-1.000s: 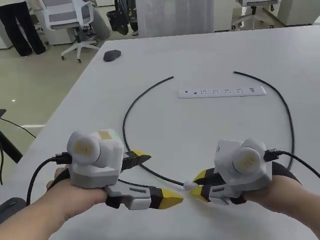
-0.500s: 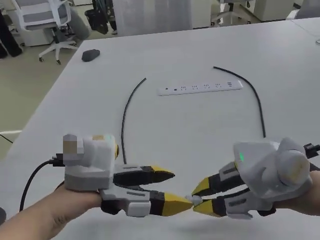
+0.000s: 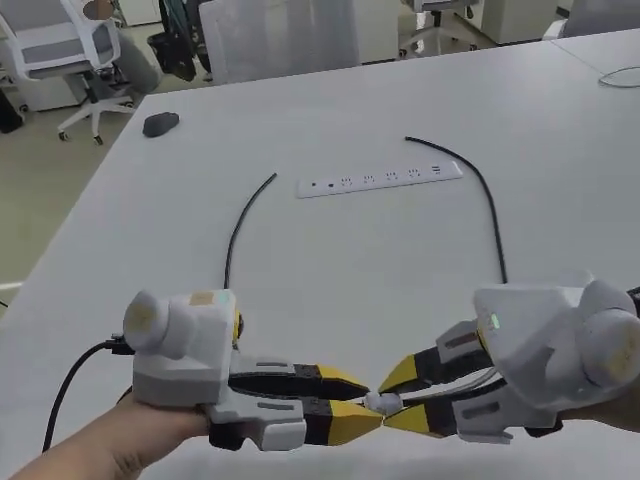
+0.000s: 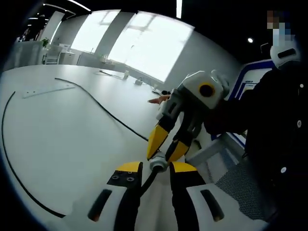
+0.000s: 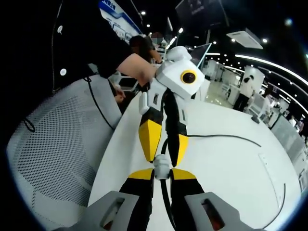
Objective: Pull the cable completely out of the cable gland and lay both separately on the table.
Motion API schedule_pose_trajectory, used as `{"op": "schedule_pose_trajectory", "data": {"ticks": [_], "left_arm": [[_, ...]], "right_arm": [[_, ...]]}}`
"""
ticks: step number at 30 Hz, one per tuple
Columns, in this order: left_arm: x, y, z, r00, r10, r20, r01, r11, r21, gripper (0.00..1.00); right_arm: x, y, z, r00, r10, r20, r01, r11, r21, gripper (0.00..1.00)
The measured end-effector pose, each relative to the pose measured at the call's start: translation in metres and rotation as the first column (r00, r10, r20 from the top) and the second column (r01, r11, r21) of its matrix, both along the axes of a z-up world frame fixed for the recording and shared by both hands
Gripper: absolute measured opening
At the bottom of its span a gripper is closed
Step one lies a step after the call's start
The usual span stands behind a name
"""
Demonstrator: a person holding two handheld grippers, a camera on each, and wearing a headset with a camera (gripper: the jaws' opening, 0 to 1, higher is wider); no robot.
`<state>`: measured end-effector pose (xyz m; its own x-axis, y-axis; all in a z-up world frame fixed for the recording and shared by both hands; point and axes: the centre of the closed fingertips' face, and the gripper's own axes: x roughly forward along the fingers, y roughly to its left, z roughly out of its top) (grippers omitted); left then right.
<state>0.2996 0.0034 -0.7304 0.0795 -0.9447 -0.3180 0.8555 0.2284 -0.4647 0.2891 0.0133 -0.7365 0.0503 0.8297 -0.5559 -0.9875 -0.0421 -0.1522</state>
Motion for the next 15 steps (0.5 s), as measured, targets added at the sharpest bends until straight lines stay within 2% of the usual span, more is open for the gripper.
{"op": "schedule_pose_trajectory", "data": {"ticks": [5, 11, 14, 15], "left_arm": [[-0.0029, 0.0002, -0.0033, 1.000, -0.016, 0.018, 0.015, 1.000, 0.015, 0.19], [-0.0068, 0.0007, -0.0031, 1.000, -0.028, 0.008, 0.028, 1.000, 0.014, 0.16], [-0.0074, 0.0009, -0.0026, 0.999, -0.028, 0.016, 0.028, 1.000, 0.008, 0.16], [-0.0079, 0.0008, -0.0023, 1.000, -0.024, 0.005, 0.024, 1.000, 0.006, 0.16]], "right_arm": [[-0.0017, 0.0018, 0.0005, 1.000, 0.012, 0.000, -0.012, 1.000, -0.001, 0.07], [-0.0037, 0.0028, -0.0004, 1.000, 0.029, -0.005, -0.029, 1.000, -0.003, 0.07], [-0.0041, 0.0029, 0.0001, 0.999, 0.034, -0.004, -0.034, 0.999, -0.003, 0.07], [-0.0045, 0.0030, 0.0000, 0.999, 0.036, -0.005, -0.036, 0.999, -0.003, 0.07]]}}
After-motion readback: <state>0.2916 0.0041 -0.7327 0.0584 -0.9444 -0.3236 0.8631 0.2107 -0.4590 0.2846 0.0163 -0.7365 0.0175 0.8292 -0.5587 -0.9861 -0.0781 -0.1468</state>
